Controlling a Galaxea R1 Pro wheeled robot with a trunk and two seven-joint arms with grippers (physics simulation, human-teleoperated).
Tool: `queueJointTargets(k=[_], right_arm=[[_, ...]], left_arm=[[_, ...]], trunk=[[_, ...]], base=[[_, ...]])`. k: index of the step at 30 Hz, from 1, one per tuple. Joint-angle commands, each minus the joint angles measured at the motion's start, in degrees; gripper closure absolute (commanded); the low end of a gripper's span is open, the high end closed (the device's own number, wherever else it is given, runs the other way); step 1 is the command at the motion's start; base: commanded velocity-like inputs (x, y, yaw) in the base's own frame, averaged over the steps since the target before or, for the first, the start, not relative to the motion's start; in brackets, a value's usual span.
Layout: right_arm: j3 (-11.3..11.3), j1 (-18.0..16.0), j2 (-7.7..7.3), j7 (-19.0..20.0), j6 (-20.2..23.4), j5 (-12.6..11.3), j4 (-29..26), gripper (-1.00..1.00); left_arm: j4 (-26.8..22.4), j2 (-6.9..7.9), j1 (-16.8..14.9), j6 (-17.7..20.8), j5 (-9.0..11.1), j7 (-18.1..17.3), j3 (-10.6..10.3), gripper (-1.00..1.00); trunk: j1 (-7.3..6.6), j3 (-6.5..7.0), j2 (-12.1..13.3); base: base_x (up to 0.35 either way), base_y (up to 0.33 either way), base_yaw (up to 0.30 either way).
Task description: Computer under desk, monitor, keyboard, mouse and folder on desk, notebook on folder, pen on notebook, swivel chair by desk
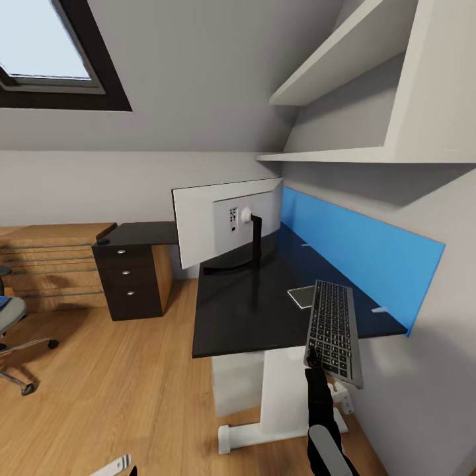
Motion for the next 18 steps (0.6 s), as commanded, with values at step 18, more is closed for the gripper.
queueJointTargets(k=[18], right_arm=[[-0.6, 0.0, 0.04, 0.3, 0.2, -0.7, -0.3, -1.00]], left_arm=[[0.4, 0.07, 0.0, -0.4, 0.7, 0.4, -0.3, -1.00]], trunk=[[0.00, -0.05, 0.0]], base=[[0.000, 0.000, 0.000]])
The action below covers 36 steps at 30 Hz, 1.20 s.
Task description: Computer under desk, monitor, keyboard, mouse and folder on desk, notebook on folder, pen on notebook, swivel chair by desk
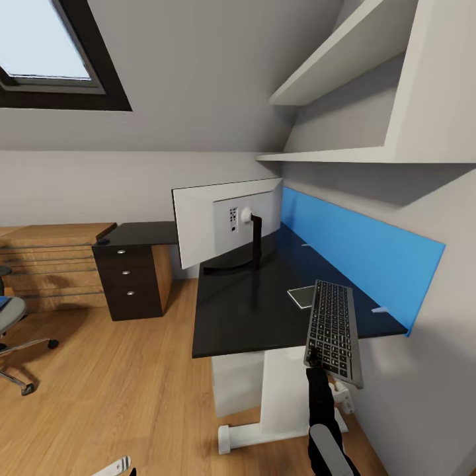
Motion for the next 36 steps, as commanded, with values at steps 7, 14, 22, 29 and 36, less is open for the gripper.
queueJointTargets(k=[7, 14, 22, 29, 36], right_arm=[[-2.1, 0.0, 0.05, 0.5, 0.2, -0.6, -0.1, -1.00], [-2.9, 0.0, 0.05, 0.5, 0.2, -0.6, -0.1, -1.00], [-3.1, 0.0, 0.05, 0.5, 0.2, -0.6, -0.1, -1.00], [-3.1, 0.0, 0.05, 0.5, 0.2, -0.6, -0.1, -1.00], [-3.1, 0.0, 0.05, 0.5, 0.2, -0.6, -0.1, -1.00]], left_arm=[[-0.1, 0.08, 0.0, -0.4, 0.6, 0.4, -0.3, -1.00], [-0.1, 0.05, 0.0, -0.4, 0.6, 0.4, -0.3, -1.00], [0.0, 0.07, 0.0, -0.4, 0.6, 0.4, -0.3, -1.00], [-0.1, 0.08, 0.0, -0.4, 0.6, 0.4, -0.3, -1.00], [-0.1, 0.05, 0.0, -0.4, 0.6, 0.4, -0.3, -1.00]], trunk=[[0.00, -0.05, 0.0], [0.00, -0.05, 0.0], [0.00, -0.05, 0.0], [0.00, -0.05, 0.0], [0.00, -0.05, 0.0]], base=[[0.000, 0.000, 0.000], [0.000, 0.000, 0.000], [0.000, 0.000, 0.000], [0.000, 0.000, 0.000], [0.000, 0.000, 0.000]])
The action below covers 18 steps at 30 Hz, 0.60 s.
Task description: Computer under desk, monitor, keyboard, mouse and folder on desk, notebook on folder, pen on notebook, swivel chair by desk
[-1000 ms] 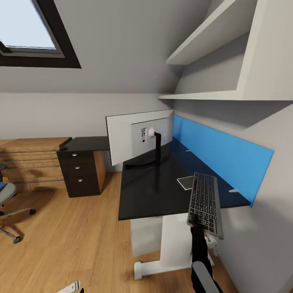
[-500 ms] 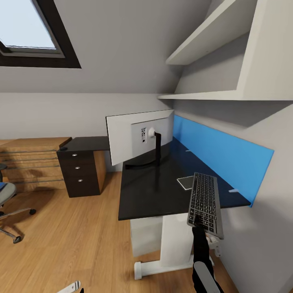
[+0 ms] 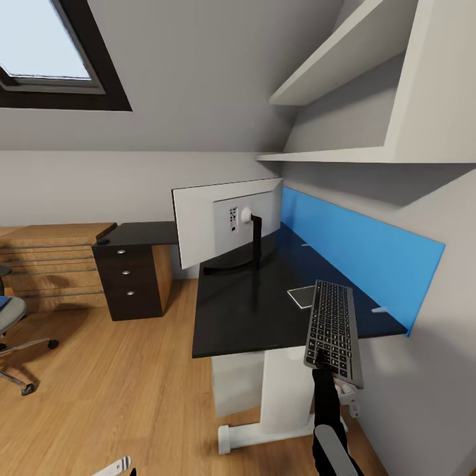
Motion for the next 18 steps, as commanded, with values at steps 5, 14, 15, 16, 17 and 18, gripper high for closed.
queueJointTargets(k=[5, 14, 15, 16, 17, 18], right_arm=[[-0.1, 0.0, 0.04, 0.5, 0.0, -0.6, 0.0, -1.00], [-0.1, 0.0, 0.04, 0.5, 0.0, -0.6, 0.0, 1.00], [0.0, 0.0, 0.04, 0.5, 0.0, -0.6, 0.0, 1.00], [0.0, 0.0, 0.04, 0.6, 0.0, -0.6, 0.0, 1.00], [0.0, 0.0, 0.04, 0.6, 0.0, -0.6, 0.0, 1.00], [0.0, 0.0, 0.04, 0.6, -0.1, -0.6, 0.0, 1.00]], left_arm=[[-0.1, 0.08, 0.0, -0.4, 0.6, 0.4, -0.3, -1.00], [-0.1, 0.10, 0.0, -0.4, 0.6, 0.4, -0.3, -1.00], [-0.1, 0.12, 0.0, -0.4, 0.6, 0.4, -0.3, -1.00], [-0.1, 0.12, 0.0, -0.4, 0.6, 0.4, -0.3, -1.00], [-0.1, 0.09, 0.0, -0.4, 0.6, 0.4, -0.3, -1.00], [-0.1, 0.08, 0.0, -0.4, 0.6, 0.4, -0.3, -1.00]], trunk=[[0.00, -0.05, 0.0], [0.00, -0.05, 0.0], [0.00, -0.05, 0.0], [0.00, -0.05, 0.0], [0.00, -0.05, 0.0], [0.00, -0.05, 0.0]], base=[[0.000, 0.000, 0.000], [0.000, 0.000, 0.000], [0.000, 0.000, 0.000], [0.000, 0.000, 0.000], [0.000, 0.000, 0.000], [0.000, 0.000, 0.000]])
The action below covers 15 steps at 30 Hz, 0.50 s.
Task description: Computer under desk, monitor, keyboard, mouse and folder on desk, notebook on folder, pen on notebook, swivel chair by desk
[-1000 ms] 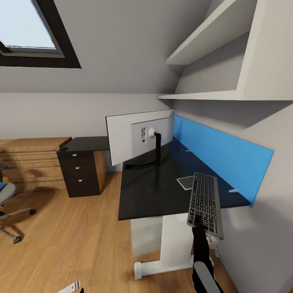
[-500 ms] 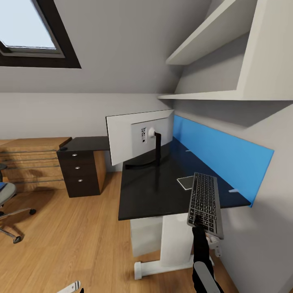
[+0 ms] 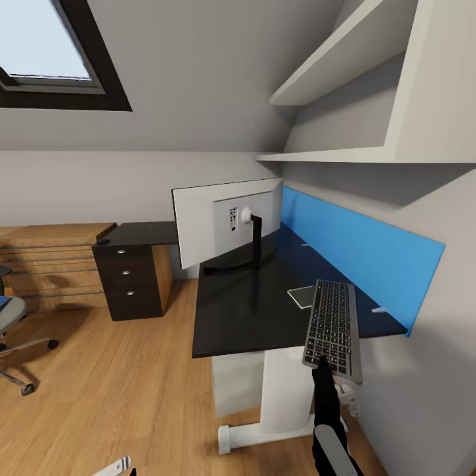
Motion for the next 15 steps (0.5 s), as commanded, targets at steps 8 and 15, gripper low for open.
queueJointTargets(k=[8, 15], right_arm=[[-0.1, 0.0, 0.05, 0.5, 0.1, -0.9, 0.0, 1.00], [0.2, 0.0, 0.05, 0.6, 0.1, -0.9, -3.7, 1.00]], left_arm=[[-0.1, 0.08, 0.0, -0.4, 0.5, 0.4, -0.3, -1.00], [-0.1, 0.06, 0.0, -0.4, 0.6, 0.4, -0.3, -1.00]], trunk=[[-0.66, 0.49, 1.2], [-2.20, 1.75, 4.0]], base=[[0.000, 0.000, 0.000], [0.000, 0.000, 0.000]])
